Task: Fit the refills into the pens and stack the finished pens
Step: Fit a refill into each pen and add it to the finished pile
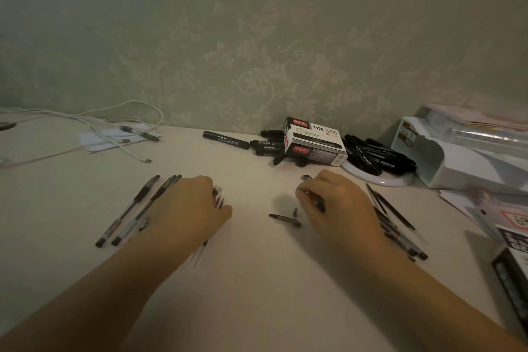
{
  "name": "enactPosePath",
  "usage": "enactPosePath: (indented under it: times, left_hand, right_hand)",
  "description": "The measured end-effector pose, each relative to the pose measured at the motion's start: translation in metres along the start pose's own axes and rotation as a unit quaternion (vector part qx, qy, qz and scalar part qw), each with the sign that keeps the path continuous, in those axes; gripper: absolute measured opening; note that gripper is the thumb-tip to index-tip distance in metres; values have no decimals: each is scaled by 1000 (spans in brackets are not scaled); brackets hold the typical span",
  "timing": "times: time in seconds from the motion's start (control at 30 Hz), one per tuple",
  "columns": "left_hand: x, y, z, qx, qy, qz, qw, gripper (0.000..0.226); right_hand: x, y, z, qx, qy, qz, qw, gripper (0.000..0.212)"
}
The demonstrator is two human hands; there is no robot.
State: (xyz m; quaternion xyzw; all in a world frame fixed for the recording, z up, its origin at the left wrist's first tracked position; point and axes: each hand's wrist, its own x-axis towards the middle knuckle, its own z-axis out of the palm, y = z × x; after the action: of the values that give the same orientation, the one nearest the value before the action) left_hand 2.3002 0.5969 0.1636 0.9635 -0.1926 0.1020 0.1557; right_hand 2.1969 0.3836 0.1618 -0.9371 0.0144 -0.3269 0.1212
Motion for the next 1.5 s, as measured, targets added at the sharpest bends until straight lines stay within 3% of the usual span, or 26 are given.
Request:
enactPosePath:
  times: [0.4, 0.53, 0.63, 0.73, 0.9, 1.0, 1.1, 1.2, 1.33, 1.5]
  left_hand:
    - [-4, 7, -4, 30, -42, -2, 999, 34]
    - [-5, 19, -8, -50, -1, 44, 998, 28]
    - [-10, 35, -11, -202, 49, 102, 973, 21]
    - [-17, 45, -8, -240, 47, 152, 958, 19]
    - [-20, 45, 3, -270, 16, 201, 941, 14]
    - [-19, 43, 6, -276, 5, 206, 939, 15]
    - [-18, 40, 8, -250, 8, 216, 944, 19]
    - [-19, 39, 9, -246, 1, 212, 946, 19]
    - [-18, 40, 11, -284, -10, 192, 939, 19]
    - [-16, 39, 9, -312, -8, 163, 936, 17]
  right_hand:
    - [-3, 2, 6, 10, -12, 0, 1000, 10]
    - [-1, -4, 4, 135, -24, 63, 989, 8]
    - [3, -12, 1, 351, -101, 184, 912, 13]
    - [3, -18, 0, 496, -142, 241, 822, 31]
    - [-1, -17, 4, 554, -148, 261, 777, 24]
    - [2, -14, 6, 560, -98, 283, 773, 15]
    - [7, -8, 2, 563, 15, 300, 770, 17]
    - [10, -1, -1, 582, 98, 317, 743, 19]
    - [11, -1, 1, 619, 110, 321, 709, 20]
    - [11, -1, 4, 618, 94, 307, 718, 20]
